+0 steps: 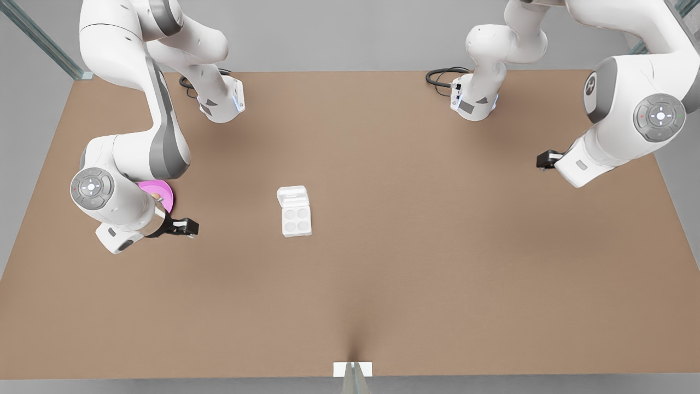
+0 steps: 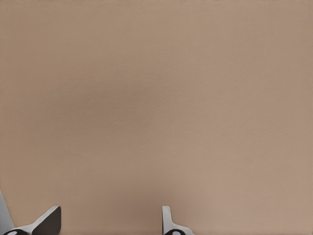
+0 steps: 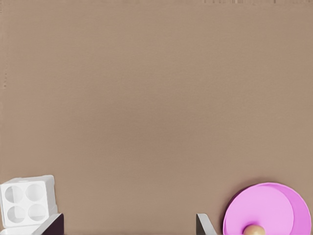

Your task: Pack egg into the box and close the box lid

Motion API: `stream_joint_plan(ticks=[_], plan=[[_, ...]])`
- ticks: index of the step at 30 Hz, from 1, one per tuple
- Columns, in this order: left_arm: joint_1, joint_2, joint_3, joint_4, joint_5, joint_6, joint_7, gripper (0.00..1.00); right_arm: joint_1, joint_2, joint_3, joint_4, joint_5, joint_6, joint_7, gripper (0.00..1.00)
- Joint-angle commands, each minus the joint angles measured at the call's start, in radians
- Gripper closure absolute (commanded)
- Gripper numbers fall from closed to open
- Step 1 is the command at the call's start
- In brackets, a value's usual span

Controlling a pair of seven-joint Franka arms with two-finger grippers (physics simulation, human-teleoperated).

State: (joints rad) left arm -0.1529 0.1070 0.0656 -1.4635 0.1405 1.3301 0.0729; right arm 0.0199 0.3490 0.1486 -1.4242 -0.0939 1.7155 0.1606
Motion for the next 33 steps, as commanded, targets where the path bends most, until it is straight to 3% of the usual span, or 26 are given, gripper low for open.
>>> stream_joint_plan(ticks=[1,8,10,12,14,17,20,27,30,33], plan=[[0.001,0.007,0.000,0.002,0.001,0.006,-0.010,0.00,0.002,-0.002,0.000,0.001,-0.001,0.003,-0.073,0.00],[0.001,0.011,0.000,0.003,0.001,0.000,-0.012,0.00,-0.147,0.209,-0.003,-0.012,-0.020,0.004,-0.081,0.00],[0.001,0.013,0.000,0.003,0.001,0.001,-0.009,0.00,-0.195,0.206,0.003,-0.050,-0.015,0.023,-0.125,0.00],[0.001,0.019,0.000,0.003,0.001,0.001,-0.009,0.00,-0.199,0.055,0.005,-0.234,-0.017,0.081,-0.131,0.00],[0.001,0.020,0.000,0.003,0.001,0.001,-0.009,0.00,-0.221,-0.208,0.005,-0.584,-0.020,0.306,-0.219,0.00],[0.001,0.020,0.000,0.003,0.001,0.000,-0.010,0.00,-0.290,-0.235,0.005,-0.746,-0.069,0.574,-0.435,0.00],[-0.005,0.020,0.000,0.002,0.001,-0.002,-0.010,0.00,-0.380,-0.144,0.005,-0.739,-0.084,0.800,-0.642,0.00],[-0.011,0.020,0.000,0.002,0.001,-0.006,-0.010,0.00,-0.403,-0.068,0.006,-0.677,-0.072,0.869,-0.975,0.00],[-0.011,0.020,0.000,0.002,0.001,-0.006,-0.010,0.00,-0.425,-0.059,0.006,-0.693,-0.053,0.875,-0.951,0.00],[-0.013,0.020,0.000,0.002,0.001,-0.006,-0.010,0.00,-0.434,-0.064,0.005,-0.711,-0.052,0.753,-0.604,0.00]])
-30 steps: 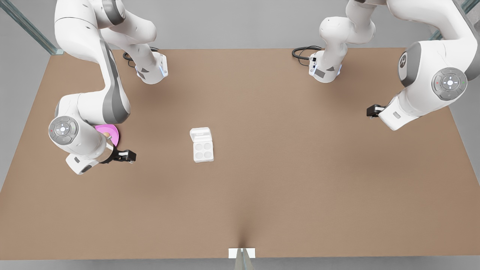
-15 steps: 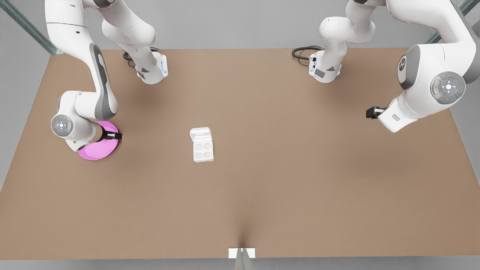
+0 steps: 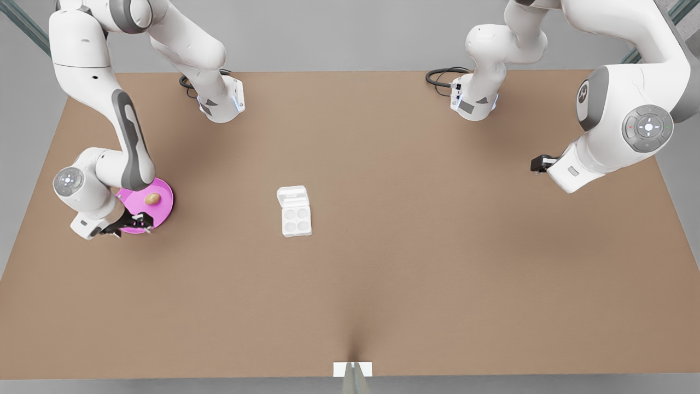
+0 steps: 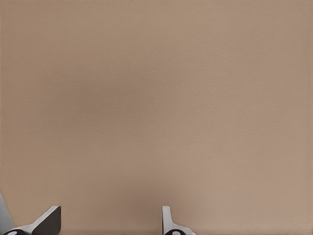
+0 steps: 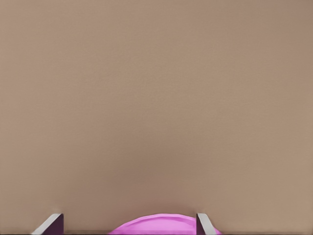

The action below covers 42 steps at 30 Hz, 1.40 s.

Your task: Pack egg into the box and close the box lid

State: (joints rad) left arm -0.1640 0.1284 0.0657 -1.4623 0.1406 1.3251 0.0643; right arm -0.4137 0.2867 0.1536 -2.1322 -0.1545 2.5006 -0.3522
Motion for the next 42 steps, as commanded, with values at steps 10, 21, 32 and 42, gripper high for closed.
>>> stream_joint_plan(ticks=[10,21,32,42], plan=[[-0.002,0.005,0.000,0.000,0.001,-0.004,0.000,0.00,-0.019,0.061,0.000,0.020,0.009,-0.117,0.151,0.00],[-0.009,0.007,0.000,0.000,0.001,-0.006,0.000,0.00,-0.083,0.048,0.000,-0.101,0.001,-0.143,0.154,0.00],[-0.011,0.007,0.000,0.000,-0.001,-0.007,0.000,0.00,-0.139,0.049,0.000,-0.141,0.001,-0.129,0.157,0.00],[-0.011,0.007,0.000,0.000,-0.001,-0.010,-0.001,0.00,-0.158,0.080,0.000,-0.164,0.001,-0.085,0.157,0.00]])
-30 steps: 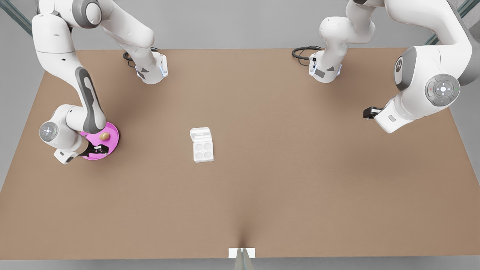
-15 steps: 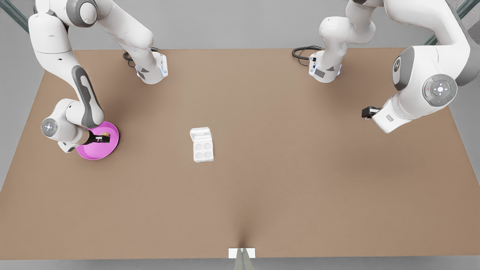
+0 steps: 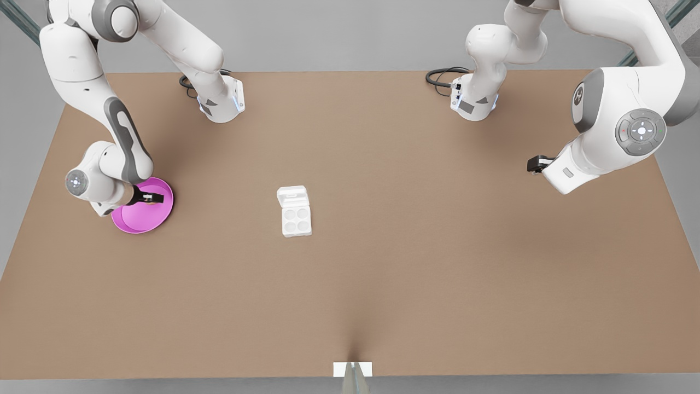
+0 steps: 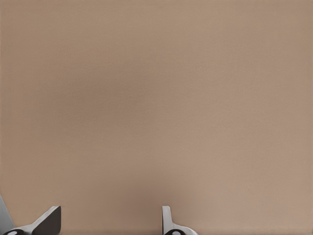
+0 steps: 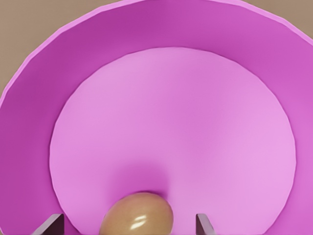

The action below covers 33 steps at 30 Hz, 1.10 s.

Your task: Pack egg into the box and close the box lid

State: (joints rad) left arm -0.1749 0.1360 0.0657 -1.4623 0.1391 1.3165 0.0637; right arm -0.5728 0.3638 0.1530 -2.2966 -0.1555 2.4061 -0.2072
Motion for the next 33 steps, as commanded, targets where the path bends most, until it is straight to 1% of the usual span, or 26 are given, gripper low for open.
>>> stream_joint_plan(ticks=[1,6,7,8,9,18,20,22,24,25,27,30,31,33], plan=[[0.000,-0.001,0.000,0.000,0.000,-0.002,-0.001,0.00,0.001,0.010,0.000,0.000,0.002,0.010,0.014,0.00],[0.000,0.004,0.000,-0.001,0.000,-0.005,0.001,0.00,0.001,0.023,0.000,0.000,0.002,0.030,0.031,0.00],[0.000,0.004,0.000,-0.001,0.000,-0.005,-0.001,0.00,0.001,0.023,0.000,0.000,0.002,0.030,0.032,0.16],[0.000,0.004,0.000,-0.001,0.000,-0.005,-0.001,0.00,0.001,0.021,0.000,0.000,0.002,0.018,0.035,0.58],[0.000,0.004,0.000,-0.001,0.000,-0.005,-0.001,0.00,0.002,0.020,0.000,0.000,0.002,0.018,0.037,0.61],[-0.001,0.002,-0.001,0.000,0.000,-0.011,-0.002,0.00,0.014,0.020,0.000,0.003,0.002,0.011,0.051,0.62],[-0.001,0.002,-0.012,0.000,0.000,-0.017,-0.004,0.00,0.021,0.007,0.007,0.017,0.001,-0.039,0.054,0.62],[-0.001,0.002,-0.014,0.000,0.000,-0.019,-0.004,0.00,0.014,-0.023,0.060,0.069,0.002,-0.145,0.058,0.62],[-0.003,0.001,-0.015,0.000,0.000,-0.023,-0.005,0.00,0.011,-0.045,0.112,0.124,0.004,-0.206,0.077,0.62],[-0.003,0.002,-0.015,0.000,0.000,-0.025,-0.005,0.00,0.021,-0.045,0.114,0.163,0.019,-0.265,0.081,0.62],[-0.003,0.002,-0.017,0.000,0.000,-0.025,-0.005,0.00,0.033,-0.043,0.164,0.177,0.030,-0.271,0.130,0.62],[-0.003,0.002,-0.017,0.000,0.000,-0.025,-0.005,0.00,0.036,-0.036,0.295,0.186,0.054,-0.271,0.295,0.62],[-0.003,0.002,-0.017,0.000,0.000,-0.025,-0.005,0.00,0.037,-0.034,0.321,0.190,0.054,-0.271,0.330,0.62],[-0.001,0.002,-0.017,0.000,0.000,-0.025,-0.004,0.00,0.108,-0.029,0.333,0.198,0.067,-0.269,0.408,0.62]])
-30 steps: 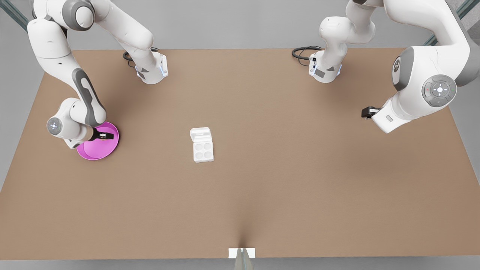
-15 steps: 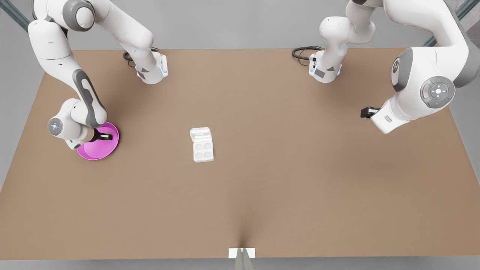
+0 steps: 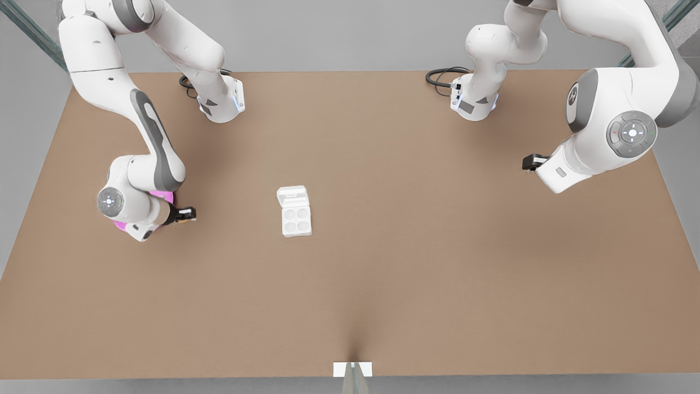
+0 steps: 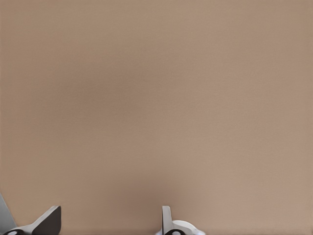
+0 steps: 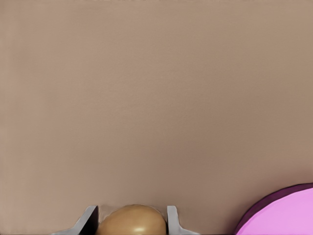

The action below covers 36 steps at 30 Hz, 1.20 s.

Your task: Pack egg into the box and close the box lid

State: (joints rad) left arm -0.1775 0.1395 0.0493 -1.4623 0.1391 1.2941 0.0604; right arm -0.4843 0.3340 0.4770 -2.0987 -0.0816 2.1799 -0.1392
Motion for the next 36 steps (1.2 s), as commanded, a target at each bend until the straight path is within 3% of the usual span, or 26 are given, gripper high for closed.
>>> stream_joint_plan(ticks=[1,6,12,14,16,21,36], plan=[[0.001,0.000,0.001,0.000,0.000,-0.003,-0.001,0.00,0.047,0.006,0.009,0.022,0.013,-0.043,0.356,0.62],[0.001,0.000,0.000,0.000,0.000,-0.003,-0.001,0.00,0.157,0.060,0.009,0.166,0.022,-0.043,0.467,0.61],[0.001,0.000,0.000,0.000,0.000,-0.003,-0.001,0.00,0.371,0.253,-0.005,0.444,0.011,-0.046,0.665,0.61],[0.001,0.002,0.000,-0.001,0.000,-0.003,-0.001,0.00,0.507,0.296,-0.087,0.551,0.019,-0.109,0.721,0.61],[0.001,0.002,0.001,0.000,-0.006,-0.006,-0.001,0.00,0.553,0.326,-0.093,0.598,0.020,-0.121,0.776,0.61],[0.001,0.003,0.001,-0.001,-0.007,-0.006,0.001,0.00,0.619,0.336,-0.101,0.602,0.020,-0.121,0.853,0.61],[0.001,0.009,0.000,-0.001,-0.007,-0.015,-0.001,0.00,0.576,0.217,-0.075,0.307,0.016,-0.069,0.869,0.62]])
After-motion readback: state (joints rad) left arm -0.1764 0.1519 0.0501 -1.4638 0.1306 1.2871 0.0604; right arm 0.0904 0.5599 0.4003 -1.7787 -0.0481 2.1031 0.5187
